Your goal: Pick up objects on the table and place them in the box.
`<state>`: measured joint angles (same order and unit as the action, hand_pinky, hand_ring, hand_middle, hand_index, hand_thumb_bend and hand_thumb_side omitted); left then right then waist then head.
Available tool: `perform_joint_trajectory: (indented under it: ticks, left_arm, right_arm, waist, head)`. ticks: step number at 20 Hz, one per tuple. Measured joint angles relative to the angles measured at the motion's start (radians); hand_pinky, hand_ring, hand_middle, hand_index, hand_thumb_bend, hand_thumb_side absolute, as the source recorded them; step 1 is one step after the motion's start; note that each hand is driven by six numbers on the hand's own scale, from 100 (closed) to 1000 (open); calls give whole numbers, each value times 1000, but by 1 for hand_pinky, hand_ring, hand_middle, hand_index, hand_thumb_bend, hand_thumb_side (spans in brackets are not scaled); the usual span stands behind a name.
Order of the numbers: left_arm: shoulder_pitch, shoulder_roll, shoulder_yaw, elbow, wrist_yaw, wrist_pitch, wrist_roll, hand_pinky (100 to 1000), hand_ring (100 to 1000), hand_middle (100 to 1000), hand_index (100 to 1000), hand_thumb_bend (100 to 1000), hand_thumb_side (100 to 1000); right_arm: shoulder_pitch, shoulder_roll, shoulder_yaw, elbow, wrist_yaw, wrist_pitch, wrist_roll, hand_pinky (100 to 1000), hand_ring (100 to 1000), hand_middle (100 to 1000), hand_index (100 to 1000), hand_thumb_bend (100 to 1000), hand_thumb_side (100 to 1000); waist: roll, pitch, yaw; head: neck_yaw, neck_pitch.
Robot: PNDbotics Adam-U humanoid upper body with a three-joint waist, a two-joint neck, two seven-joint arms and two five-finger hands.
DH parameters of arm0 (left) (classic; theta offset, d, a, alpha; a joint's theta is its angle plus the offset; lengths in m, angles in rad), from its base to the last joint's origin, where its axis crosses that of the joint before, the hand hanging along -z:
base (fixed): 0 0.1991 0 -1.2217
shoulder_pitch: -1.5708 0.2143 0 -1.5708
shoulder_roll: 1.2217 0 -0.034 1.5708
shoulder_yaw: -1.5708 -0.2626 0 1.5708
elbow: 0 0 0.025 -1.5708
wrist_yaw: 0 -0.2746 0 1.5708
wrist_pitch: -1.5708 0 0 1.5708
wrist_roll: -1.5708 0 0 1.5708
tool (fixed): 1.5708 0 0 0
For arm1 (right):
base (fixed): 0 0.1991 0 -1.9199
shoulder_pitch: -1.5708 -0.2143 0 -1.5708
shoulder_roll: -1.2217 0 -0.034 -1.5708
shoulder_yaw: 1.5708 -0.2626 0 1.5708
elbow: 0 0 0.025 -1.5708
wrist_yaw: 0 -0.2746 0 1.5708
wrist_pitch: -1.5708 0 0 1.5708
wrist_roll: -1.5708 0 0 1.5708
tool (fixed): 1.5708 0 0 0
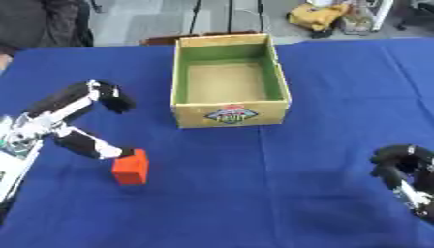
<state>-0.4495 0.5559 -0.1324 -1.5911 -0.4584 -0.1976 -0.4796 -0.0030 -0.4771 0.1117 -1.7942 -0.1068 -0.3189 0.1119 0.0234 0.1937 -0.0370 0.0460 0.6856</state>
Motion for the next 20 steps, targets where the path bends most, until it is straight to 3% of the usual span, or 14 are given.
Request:
perform_joint_trajectory:
  ticks: [20]
  left_arm:
    - [-15,-18,-24,55,-83,-22,-51,659,611,581,744,653,216]
  right_arm:
    - [-1,0,0,0,0,2,2,754,508,415,694,362,486]
  waist:
    - [0,0,-1]
  head:
    - [0,-2]
